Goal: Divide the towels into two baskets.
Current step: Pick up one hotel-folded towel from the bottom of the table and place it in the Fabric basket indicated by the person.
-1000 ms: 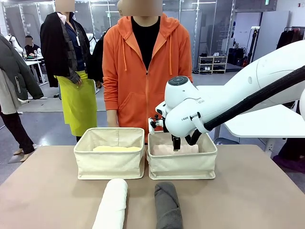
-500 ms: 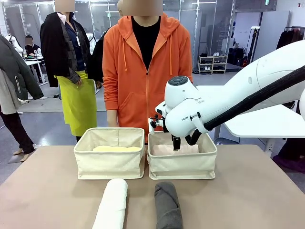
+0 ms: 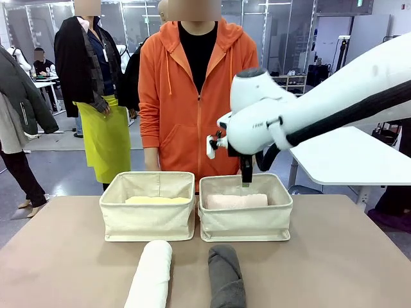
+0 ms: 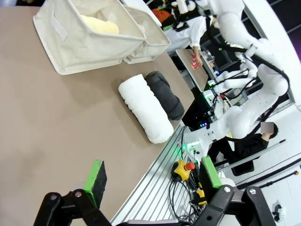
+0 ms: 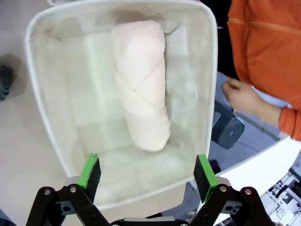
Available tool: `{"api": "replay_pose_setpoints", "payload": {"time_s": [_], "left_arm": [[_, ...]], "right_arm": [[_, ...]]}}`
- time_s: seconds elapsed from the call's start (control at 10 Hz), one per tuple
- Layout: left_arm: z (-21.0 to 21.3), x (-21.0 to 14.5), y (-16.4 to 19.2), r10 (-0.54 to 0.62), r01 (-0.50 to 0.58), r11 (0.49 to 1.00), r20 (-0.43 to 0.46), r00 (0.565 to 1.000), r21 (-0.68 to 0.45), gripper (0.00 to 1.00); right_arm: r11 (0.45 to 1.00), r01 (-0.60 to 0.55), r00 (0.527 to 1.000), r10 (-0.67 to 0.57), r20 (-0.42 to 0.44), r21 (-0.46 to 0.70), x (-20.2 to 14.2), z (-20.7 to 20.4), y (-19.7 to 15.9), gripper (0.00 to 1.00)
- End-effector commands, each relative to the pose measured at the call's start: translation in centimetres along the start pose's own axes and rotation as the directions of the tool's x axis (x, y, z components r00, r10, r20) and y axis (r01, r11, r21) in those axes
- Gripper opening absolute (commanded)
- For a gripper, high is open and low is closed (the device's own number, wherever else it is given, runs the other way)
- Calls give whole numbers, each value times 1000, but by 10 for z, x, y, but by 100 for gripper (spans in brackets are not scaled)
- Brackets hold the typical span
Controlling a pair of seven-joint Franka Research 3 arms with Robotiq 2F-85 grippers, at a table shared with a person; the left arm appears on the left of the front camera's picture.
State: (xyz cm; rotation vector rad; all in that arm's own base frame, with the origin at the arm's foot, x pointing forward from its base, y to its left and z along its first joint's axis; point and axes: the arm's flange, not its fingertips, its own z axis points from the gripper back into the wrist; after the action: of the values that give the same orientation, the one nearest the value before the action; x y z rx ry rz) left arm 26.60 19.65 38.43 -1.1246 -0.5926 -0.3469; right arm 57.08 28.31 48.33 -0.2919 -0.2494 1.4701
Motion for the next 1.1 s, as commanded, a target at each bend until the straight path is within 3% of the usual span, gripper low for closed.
{"api": "replay_pose_setpoints", "payload": {"time_s": [0.0, 0.1, 0.2, 0.3, 0.4, 0.5, 0.7, 0.9, 1.0], "left_arm": [[2, 0, -1, -6, 6, 1000, 9, 1000, -3, 100], [2, 0, -1, -6, 6, 1000, 9, 1000, -3, 100], [2, 0, -1, -6, 6, 1000, 9, 1000, -3, 100], [2, 0, -1, -6, 6, 1000, 9, 1000, -3, 100], [2, 0, -1, -6, 6, 1000, 9, 1000, -3, 100], [2, 0, -1, -6, 6, 1000, 9, 1000, -3, 100], [2, 0, -1, -6, 6, 1000, 9, 1000, -3, 100], [2, 0, -1, -6, 6, 1000, 9, 1000, -3, 100], [2, 0, -1, -6, 6, 1000, 9, 1000, -3, 100]], "right_arm": [[996, 73, 994, -76, 83, 41, -48, 21, 13, 100], [989, 123, 981, -134, 142, 84, -68, 26, 15, 100], [956, 226, 935, -267, 232, 190, -112, 30, 23, 100], [908, 338, 889, -394, 232, 248, -142, 28, 31, 100], [808, 458, 779, -566, 272, 371, -186, 22, 43, 100], [750, 494, 706, -641, 300, 441, -210, 18, 49, 100], [521, 576, 457, -844, 280, 630, -286, 13, 66, 100], [373, 533, 300, -923, 242, 759, -349, 5, 83, 100], [326, 477, 193, -945, 264, 816, -380, 2, 94, 100]]}}
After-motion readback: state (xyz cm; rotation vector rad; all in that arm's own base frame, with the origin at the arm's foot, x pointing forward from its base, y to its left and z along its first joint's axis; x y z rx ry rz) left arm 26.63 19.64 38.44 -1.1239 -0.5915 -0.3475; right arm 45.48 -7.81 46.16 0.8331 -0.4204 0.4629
